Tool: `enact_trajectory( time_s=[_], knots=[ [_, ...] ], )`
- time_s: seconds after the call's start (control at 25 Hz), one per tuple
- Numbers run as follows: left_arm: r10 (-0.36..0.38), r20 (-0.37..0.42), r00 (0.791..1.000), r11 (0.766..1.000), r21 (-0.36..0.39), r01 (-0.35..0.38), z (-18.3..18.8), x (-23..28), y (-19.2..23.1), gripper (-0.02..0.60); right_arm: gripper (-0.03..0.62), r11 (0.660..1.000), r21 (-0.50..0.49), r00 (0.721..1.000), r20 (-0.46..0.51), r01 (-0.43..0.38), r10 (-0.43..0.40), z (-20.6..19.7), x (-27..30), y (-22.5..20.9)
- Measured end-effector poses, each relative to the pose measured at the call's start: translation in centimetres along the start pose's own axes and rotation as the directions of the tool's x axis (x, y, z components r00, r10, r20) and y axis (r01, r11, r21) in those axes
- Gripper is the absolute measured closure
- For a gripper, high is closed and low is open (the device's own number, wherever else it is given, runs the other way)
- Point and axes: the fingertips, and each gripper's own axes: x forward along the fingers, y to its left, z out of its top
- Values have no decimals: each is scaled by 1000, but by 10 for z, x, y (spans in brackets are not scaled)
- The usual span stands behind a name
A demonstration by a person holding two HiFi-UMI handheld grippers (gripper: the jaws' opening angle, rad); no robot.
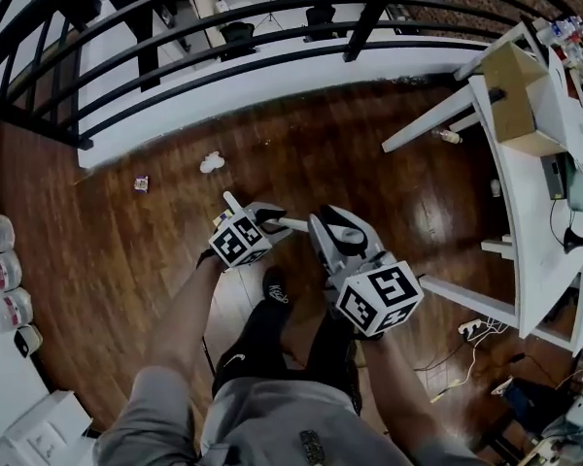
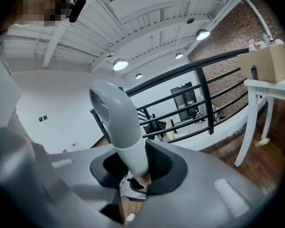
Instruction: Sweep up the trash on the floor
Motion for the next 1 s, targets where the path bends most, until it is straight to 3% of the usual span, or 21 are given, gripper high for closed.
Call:
enact_trajectory(
  time_s=[0.32,0.6,0.76,1.0],
  knots=[
    [169,-14,985,983,-63,-170,-42,-71,48,430,522,988,20,987,-37,-155,156,-8,52,46],
    [309,25,951,937,-179,-300,-58,-132,45,434,522,932,-67,931,-116,-356,347,7,73,110],
    [420,18,907,877,-266,-400,-75,-167,39,434,522,875,-73,869,-176,-479,462,7,82,142],
    [557,-37,830,741,-428,-517,-103,-197,12,434,522,753,-35,727,-297,-657,619,-5,87,176]
  ],
)
